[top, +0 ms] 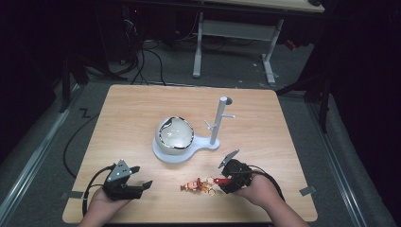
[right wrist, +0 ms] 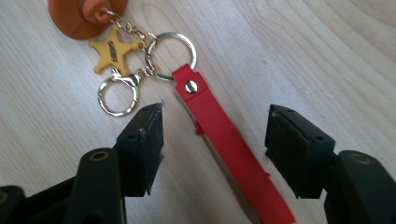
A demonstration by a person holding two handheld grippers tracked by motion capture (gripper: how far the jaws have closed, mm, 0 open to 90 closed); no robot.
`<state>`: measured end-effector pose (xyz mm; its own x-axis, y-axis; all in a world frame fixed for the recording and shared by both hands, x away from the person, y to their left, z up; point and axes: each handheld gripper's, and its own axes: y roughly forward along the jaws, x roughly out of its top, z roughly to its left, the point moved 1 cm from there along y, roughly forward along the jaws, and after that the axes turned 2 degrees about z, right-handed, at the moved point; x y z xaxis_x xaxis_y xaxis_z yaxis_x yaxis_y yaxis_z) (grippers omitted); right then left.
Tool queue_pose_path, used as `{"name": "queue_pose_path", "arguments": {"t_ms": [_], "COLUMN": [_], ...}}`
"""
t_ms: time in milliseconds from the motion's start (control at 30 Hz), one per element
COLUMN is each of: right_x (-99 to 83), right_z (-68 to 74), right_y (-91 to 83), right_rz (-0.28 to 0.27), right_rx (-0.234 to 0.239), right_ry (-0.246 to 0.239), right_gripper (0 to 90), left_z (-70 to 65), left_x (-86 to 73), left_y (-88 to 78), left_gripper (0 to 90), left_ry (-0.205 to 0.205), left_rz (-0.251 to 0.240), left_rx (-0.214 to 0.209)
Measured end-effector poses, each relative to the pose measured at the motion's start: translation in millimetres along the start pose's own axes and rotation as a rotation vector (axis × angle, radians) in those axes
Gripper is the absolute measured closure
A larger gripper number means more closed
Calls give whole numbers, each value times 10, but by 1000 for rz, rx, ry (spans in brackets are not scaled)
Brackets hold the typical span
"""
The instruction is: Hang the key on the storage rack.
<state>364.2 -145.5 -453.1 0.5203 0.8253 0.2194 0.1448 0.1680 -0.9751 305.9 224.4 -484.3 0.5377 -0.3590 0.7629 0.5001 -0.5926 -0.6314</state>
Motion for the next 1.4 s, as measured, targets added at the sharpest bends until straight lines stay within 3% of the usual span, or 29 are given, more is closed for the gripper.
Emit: {"name": "queue_pose_path", "arguments": {"t_ms": [67, 200, 300, 333, 367, 733, 933, 1033, 1167, 1200, 1400], "right_x": [69, 125, 184, 184, 224, 398, 451, 439, 433, 429, 370], "right_z": [3, 17, 32, 32, 43, 23, 27, 50, 63, 71, 55], "right_y": [-53, -87, -51, -51, -3, 160, 176, 173, 173, 166, 146], "right_rz": [42, 76, 133, 133, 161, 238, 263, 260, 261, 280, 313], "right_rx": [-18, -14, 4, 4, 32, 92, 78, 43, 26, 21, 10], "right_ry": [-40, -95, -147, -147, -155, -199, -229, -245, -235, -204, -163], "right_gripper": [385, 391, 424, 424, 499, 573, 665, 724, 733, 734, 735], "left_z": [-1, 9, 17, 15, 6, -5, 4, -3, 3, 0, -6], "left_x": [0, 3, 5, 5, 3, -4, -3, -1, -1, -1, 2], "left_y": [-1, 9, 10, 9, 4, -4, -4, 1, 6, 8, 13], "left_gripper": [256, 256, 256, 256, 256, 256, 257, 257, 257, 257, 258], "left_ry": [-1, 3, -2, 0, 5, 7, 8, 17, 14, 15, 21], "left_rz": [-1, -1, -2, -2, -2, 0, 3, 2, 6, 7, 8], "left_rx": [1, 3, 1, 0, 0, -3, -4, -5, -3, -4, -7]}}
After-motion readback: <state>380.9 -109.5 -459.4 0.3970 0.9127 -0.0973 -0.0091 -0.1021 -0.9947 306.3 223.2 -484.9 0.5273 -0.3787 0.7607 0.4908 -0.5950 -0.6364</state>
